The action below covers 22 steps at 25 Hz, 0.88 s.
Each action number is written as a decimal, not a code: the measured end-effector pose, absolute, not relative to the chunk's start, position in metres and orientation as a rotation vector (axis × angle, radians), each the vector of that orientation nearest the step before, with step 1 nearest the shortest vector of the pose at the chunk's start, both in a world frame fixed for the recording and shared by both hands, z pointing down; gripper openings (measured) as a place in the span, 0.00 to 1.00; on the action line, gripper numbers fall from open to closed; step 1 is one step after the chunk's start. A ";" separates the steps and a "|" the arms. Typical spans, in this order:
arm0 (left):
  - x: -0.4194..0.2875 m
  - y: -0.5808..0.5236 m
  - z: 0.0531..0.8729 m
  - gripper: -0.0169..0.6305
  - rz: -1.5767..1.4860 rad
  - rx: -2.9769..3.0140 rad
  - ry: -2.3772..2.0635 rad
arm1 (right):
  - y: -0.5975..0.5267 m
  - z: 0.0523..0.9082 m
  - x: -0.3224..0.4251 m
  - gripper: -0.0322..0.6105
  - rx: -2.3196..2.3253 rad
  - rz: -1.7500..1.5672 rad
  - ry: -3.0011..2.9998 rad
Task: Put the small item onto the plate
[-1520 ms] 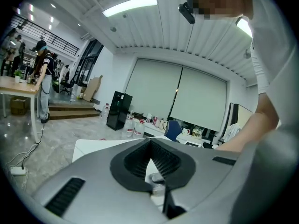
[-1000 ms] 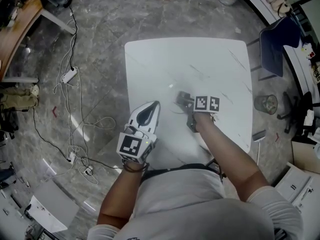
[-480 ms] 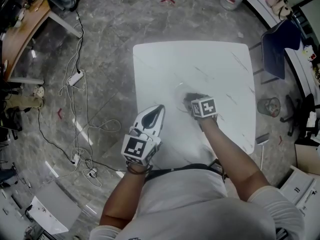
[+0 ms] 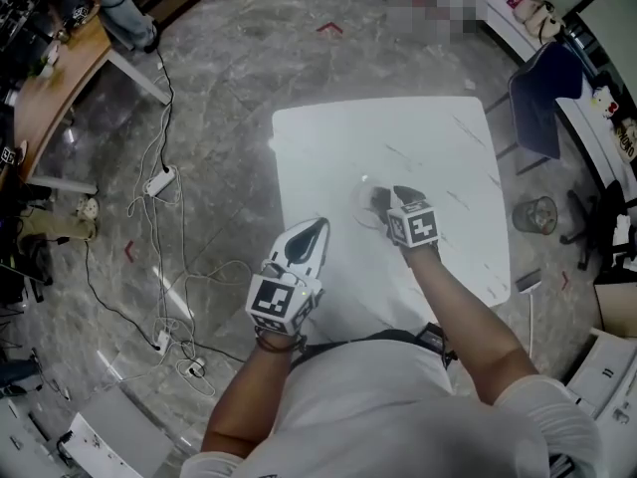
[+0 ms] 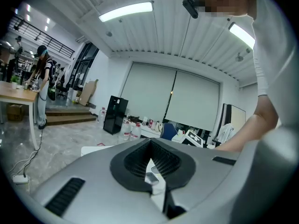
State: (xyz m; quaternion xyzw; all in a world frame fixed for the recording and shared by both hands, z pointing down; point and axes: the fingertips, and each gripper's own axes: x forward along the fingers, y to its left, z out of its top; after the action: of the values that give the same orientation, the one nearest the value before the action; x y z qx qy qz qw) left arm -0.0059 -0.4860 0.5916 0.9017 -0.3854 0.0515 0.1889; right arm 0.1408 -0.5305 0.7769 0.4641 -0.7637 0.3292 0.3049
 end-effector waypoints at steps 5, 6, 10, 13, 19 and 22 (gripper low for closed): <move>-0.009 -0.479 0.557 0.04 0.131 2.591 -1.052 | -0.521 0.685 0.115 0.34 1.308 0.723 -2.208; -0.011 -0.477 0.549 0.04 0.122 2.601 -1.045 | -0.517 0.666 0.111 0.29 1.331 0.690 -2.243; -0.007 -0.464 0.509 0.04 0.087 2.669 -0.995 | -0.496 0.589 0.104 0.16 1.438 0.550 -2.376; 0.002 -0.460 0.473 0.04 0.055 2.725 -0.950 | -0.479 0.530 0.098 0.09 1.496 0.423 -2.469; 0.010 -0.420 0.400 0.04 0.011 2.772 -0.891 | -0.404 0.408 0.071 0.05 1.480 0.232 -2.660; 0.012 -0.408 0.360 0.04 -0.047 2.831 -0.870 | -0.382 0.357 0.068 0.05 1.513 0.154 -2.735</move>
State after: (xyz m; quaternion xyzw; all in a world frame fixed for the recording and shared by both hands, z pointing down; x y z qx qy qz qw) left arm 0.0116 -0.4079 0.3598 0.9519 -0.2927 -0.0157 0.0896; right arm 0.0679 -0.3816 0.3573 0.4834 -0.8740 0.0493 0.0059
